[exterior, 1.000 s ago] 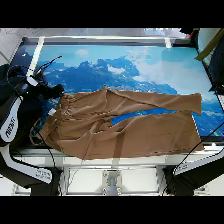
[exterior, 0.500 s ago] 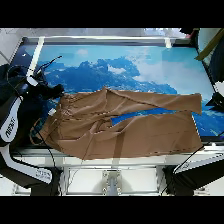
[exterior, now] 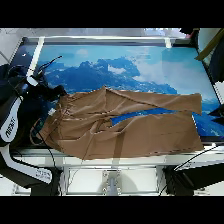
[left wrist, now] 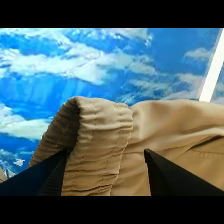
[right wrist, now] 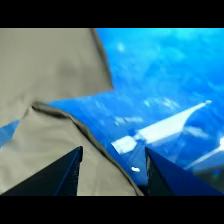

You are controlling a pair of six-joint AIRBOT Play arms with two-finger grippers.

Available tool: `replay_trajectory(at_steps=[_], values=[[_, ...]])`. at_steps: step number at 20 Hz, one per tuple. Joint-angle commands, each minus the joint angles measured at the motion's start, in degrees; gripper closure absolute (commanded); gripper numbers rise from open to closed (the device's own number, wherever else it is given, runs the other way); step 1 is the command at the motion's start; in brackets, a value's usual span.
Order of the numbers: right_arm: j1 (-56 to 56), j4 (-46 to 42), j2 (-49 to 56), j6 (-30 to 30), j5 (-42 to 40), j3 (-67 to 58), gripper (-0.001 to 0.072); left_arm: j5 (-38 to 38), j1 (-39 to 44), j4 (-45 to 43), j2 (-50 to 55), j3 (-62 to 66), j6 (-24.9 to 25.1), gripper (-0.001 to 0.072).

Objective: Fold the clothes and pants, and hang the long-sleeved shirts on hangers.

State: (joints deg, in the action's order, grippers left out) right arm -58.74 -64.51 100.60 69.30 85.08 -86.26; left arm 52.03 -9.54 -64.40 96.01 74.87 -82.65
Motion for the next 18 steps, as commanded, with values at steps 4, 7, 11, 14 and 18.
replay_trajectory(at_steps=[4, 7, 11, 14, 18], values=[[-5.8, 3.5, -2.3, -3.0, 1.2, 3.6, 0.0266, -3.7, -0.2, 0.5, 0.3, 0.0, 1.9, 0.0141], [-4.6, 4.3, -2.3, -3.0, 1.4, 3.5, 0.0266, -4.3, 0.0, 1.5, 0.8, 0.1, 2.6, 0.0142], [-2.8, 4.6, -2.3, -3.1, 0.8, 3.6, 0.0267, -4.4, 0.0, 1.5, 1.5, 0.1, 3.7, 0.0143], [-1.3, 4.5, -2.3, -3.7, 0.9, 3.6, 0.0266, -4.1, 1.0, 2.4, 2.6, 0.0, 4.2, 0.0155], [-1.4, 4.3, -2.3, -4.5, 0.9, 3.8, 0.0267, -4.3, 1.4, 4.0, 2.7, 0.0, 5.6, 0.0685]])
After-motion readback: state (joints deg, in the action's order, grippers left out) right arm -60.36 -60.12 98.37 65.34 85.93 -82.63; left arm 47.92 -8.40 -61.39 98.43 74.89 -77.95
